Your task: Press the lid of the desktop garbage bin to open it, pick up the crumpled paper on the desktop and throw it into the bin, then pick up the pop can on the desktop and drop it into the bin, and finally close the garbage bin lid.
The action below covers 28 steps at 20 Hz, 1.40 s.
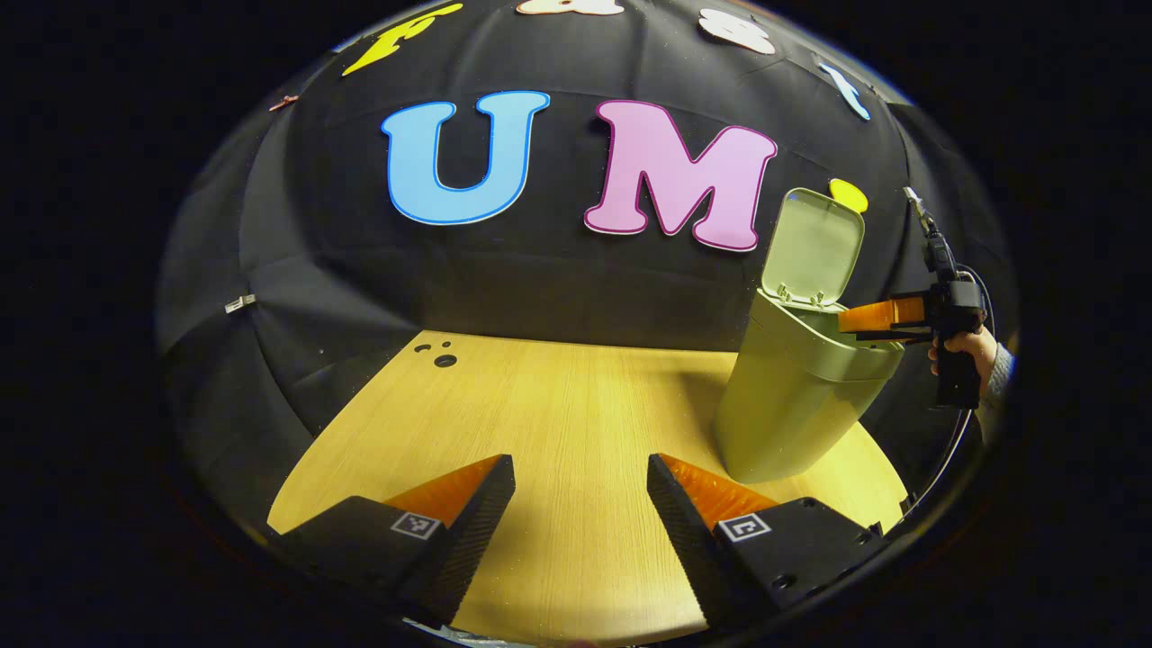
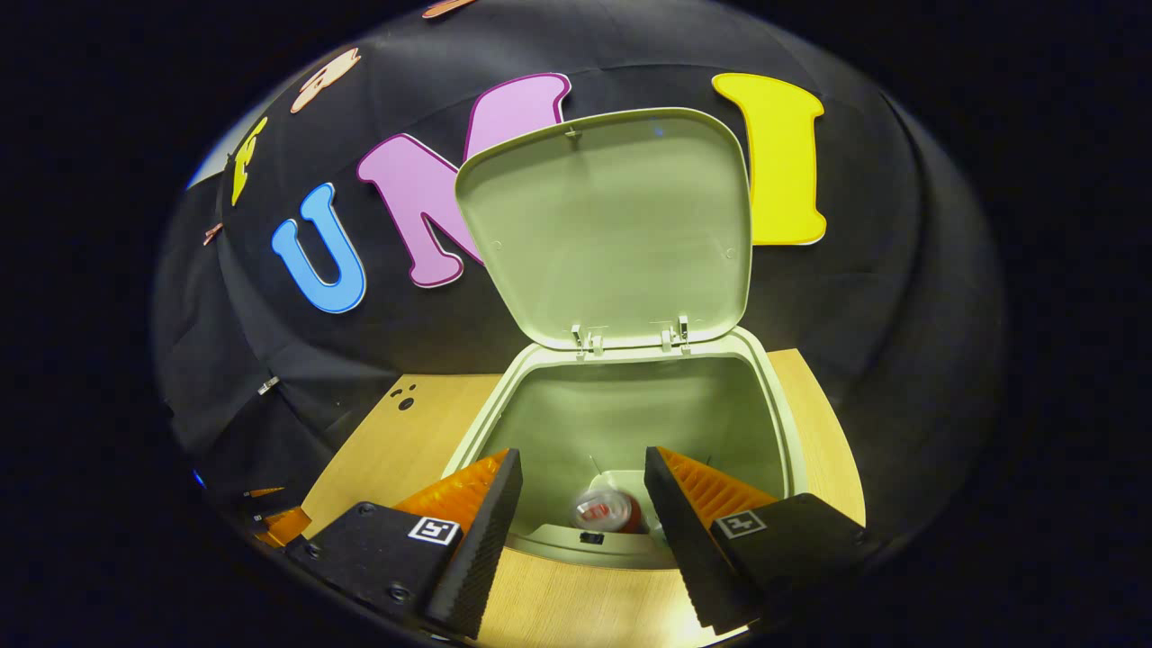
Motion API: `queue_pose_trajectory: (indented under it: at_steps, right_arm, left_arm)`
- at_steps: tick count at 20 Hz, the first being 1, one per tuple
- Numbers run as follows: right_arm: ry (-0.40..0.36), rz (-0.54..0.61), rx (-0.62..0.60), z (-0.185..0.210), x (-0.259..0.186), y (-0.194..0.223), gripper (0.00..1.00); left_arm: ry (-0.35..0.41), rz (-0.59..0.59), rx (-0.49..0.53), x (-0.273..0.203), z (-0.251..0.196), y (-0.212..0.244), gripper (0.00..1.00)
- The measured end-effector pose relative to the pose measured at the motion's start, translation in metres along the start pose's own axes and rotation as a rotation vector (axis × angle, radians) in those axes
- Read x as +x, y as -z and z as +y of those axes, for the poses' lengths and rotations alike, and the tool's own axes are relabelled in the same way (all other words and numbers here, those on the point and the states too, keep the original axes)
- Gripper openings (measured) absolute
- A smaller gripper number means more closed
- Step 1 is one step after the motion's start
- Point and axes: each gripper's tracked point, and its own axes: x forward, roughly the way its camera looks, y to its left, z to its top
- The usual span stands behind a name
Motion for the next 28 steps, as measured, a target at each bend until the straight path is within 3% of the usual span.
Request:
queue_pose_trajectory:
  at_steps: [6, 7, 10, 17, 28]
  right_arm:
    - [-0.022, -0.096, -0.006, 0.013, -0.016, -0.029, 0.91]
    - [-0.024, -0.122, -0.032, 0.016, -0.021, -0.038, 0.82]
    - [-0.011, -0.203, -0.137, 0.023, -0.037, -0.064, 0.98]
    - [0.025, -0.324, -0.328, 0.051, -0.065, -0.117, 0.99]
    - [0.132, -0.438, -0.293, 0.040, -0.054, -0.208, 0.98]
  left_arm:
    - [0.004, 0.000, 0.004, 0.000, 0.003, 0.001, 0.96]
    - [0.006, 0.001, 0.003, -0.002, 0.002, 0.001, 0.96]
    - [0.013, 0.002, 0.008, -0.002, 0.002, 0.001, 0.96]
    - [0.034, -0.001, 0.012, -0.004, -0.006, 0.002, 0.96]
    - [0.018, -0.002, -0.009, -0.011, 0.001, 0.007, 0.96]
